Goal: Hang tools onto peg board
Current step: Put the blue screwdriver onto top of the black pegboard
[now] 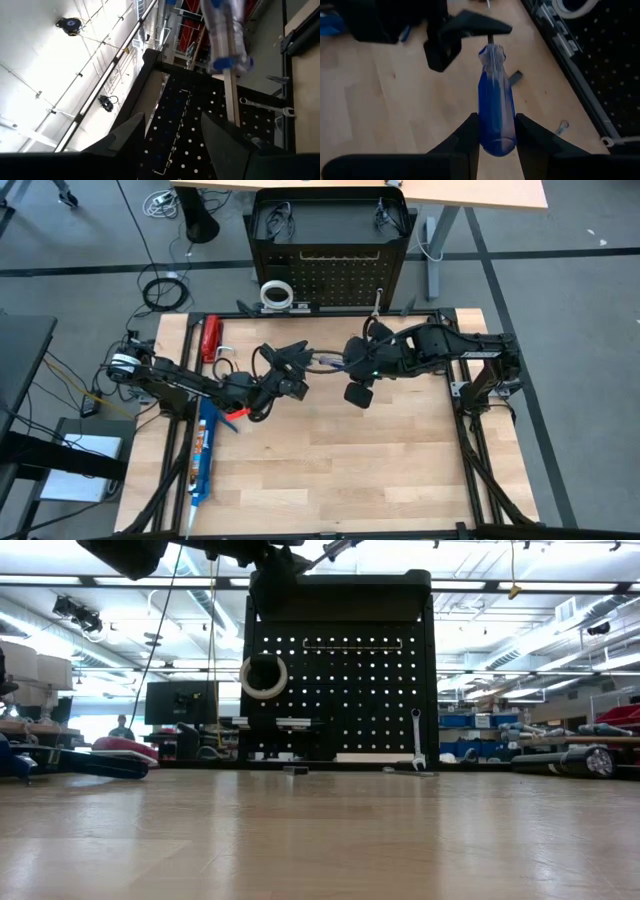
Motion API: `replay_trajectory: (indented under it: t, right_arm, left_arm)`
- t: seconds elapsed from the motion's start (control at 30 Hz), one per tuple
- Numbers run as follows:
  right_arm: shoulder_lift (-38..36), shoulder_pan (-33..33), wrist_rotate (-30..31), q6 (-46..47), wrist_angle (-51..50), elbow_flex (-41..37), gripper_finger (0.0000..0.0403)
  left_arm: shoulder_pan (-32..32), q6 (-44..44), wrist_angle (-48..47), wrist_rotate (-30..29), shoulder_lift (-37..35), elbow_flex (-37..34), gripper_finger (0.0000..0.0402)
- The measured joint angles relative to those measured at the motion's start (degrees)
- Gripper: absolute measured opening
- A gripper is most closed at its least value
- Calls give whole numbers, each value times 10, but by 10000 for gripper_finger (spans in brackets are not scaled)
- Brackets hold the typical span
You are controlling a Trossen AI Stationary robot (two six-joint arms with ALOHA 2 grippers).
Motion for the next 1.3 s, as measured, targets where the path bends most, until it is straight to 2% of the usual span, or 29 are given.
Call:
replay_trajectory:
  t: [0.4, 0.5, 0.77, 0.9, 1.13, 1.3]
  right_arm:
    - [-11, 17, 15, -2, 29, 0, 107]
    - [-11, 17, 28, 1, 26, 0, 107]
    - [-29, 17, 61, 18, 15, 0, 108]
    - [-43, 10, 100, 23, 12, 0, 108]
    - [-60, -3, 160, -15, 60, 0, 110]
    - [-68, -22, 207, -56, 112, 1, 108]
  left_arm:
    - [0, -37, -8, 2, 0, 0, 202]
    - [0, -21, 4, -5, 0, 0, 202]
    - [-25, 65, 203, -45, 0, -1, 202]
    - [-44, 62, 216, -46, -1, -1, 202]
    - [-67, 11, 213, -89, 0, -10, 202]
    - [-71, -115, 210, -88, -1, -60, 202]
